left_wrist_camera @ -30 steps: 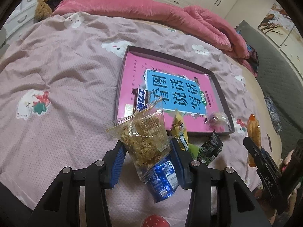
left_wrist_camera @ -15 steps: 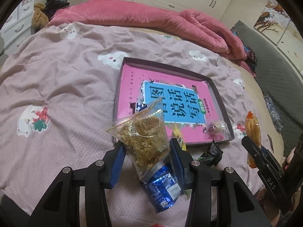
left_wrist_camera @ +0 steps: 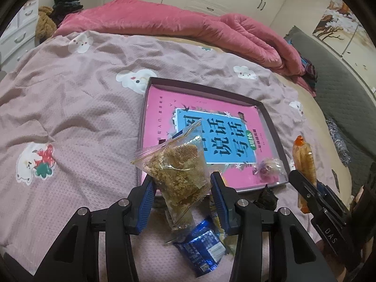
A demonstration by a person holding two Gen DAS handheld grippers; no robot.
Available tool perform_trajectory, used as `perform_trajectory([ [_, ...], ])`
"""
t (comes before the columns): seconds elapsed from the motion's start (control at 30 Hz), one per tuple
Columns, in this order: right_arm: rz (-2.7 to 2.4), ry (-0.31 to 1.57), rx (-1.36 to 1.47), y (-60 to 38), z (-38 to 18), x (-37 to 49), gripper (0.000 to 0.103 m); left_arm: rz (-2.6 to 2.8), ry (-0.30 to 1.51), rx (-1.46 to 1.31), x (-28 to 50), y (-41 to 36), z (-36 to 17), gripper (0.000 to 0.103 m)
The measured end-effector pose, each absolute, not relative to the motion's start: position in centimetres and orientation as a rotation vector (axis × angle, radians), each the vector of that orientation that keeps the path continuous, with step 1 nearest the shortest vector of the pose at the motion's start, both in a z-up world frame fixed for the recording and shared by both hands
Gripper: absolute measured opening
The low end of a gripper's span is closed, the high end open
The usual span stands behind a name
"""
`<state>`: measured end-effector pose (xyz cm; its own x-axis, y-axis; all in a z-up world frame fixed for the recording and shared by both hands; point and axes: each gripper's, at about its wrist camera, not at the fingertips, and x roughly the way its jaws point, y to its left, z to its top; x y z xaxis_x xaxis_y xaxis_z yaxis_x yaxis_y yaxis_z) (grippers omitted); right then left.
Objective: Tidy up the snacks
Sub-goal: 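Carry the bread roll over the tray with the right gripper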
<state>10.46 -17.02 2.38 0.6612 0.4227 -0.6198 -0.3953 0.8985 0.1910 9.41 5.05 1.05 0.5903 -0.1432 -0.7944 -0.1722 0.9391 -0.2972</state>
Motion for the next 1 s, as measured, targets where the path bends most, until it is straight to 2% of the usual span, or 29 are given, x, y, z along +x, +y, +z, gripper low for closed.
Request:
perform_trajectory([
  [1.0,0.489,0.736,0.118,-16.7,0.5,14.2,0.035,0.028,0.979,-0.314,14.4,4.7,0.0,0.048],
])
